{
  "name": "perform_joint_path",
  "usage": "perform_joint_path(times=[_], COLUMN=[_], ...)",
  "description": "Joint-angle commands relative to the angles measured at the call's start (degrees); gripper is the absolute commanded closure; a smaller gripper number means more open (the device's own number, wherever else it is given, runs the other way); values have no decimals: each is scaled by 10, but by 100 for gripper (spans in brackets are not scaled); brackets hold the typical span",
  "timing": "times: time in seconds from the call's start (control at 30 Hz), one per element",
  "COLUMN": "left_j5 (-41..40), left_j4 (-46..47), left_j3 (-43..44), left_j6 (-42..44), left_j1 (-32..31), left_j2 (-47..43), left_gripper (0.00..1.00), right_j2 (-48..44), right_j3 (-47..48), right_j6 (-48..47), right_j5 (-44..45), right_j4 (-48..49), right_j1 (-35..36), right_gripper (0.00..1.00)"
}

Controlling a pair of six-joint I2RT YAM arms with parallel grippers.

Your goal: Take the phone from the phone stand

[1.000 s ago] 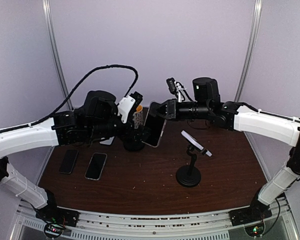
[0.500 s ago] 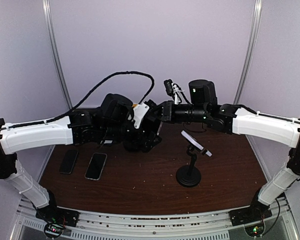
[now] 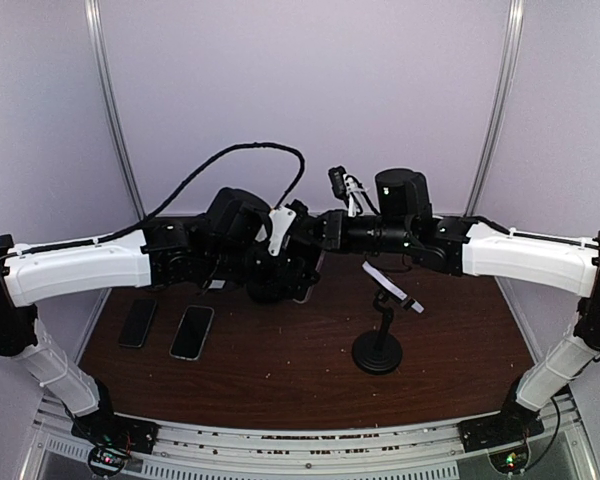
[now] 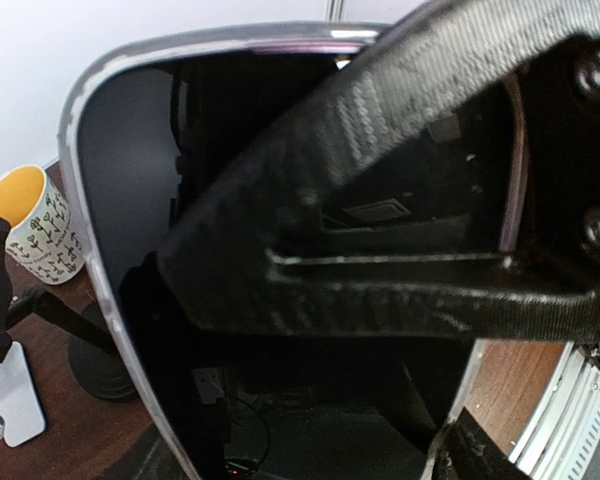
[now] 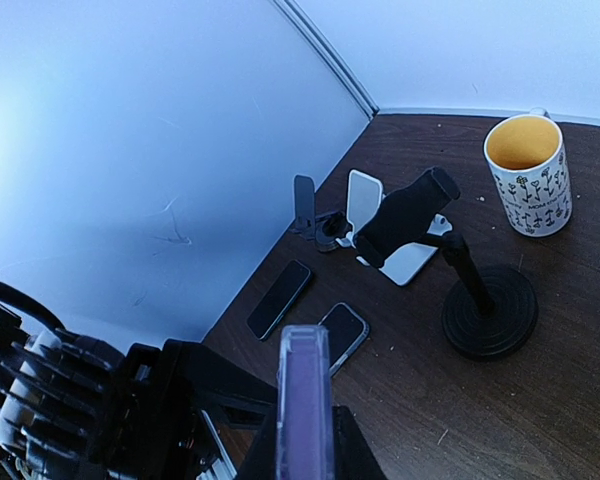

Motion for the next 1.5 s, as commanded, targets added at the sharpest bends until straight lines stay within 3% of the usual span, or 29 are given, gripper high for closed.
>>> perform_joint_path(times=[0.0,0.13,0.23,0.33,0.63,0.9,1.1,1.47], left_j5=[-12,-18,-32,-43,-79,-123,-123,-80], left_j4=[38,50,51,51,52,33,31,56], left_j3=[-5,-28,-44,-64,-169,-237,-248,-240], left_j6=[-21,-35,-44,-64,-181,-292,-346,-345], left_j1=[-2,-5,-13,-18,-37,-54,-53,-12], left_j2=[-5,-21,-35,-52,-111,-127,-79,-3], left_gripper=[48,60,66,69,77,82,82,81], right_j2=[-16,-23,-27,-33,-81,-144,-176,-201], right_j3=[-4,-7,-9,-13,-35,-74,-99,-131], right_j6=[13,4,0,-4,-30,-45,-48,-49], right_j5=[15,18,17,19,45,64,64,53], right_j4=[40,38,42,43,37,30,29,38], right_j1=[5,4,4,3,-15,-56,-80,-101], right_gripper=[99,85,64,44,2,0,0,0])
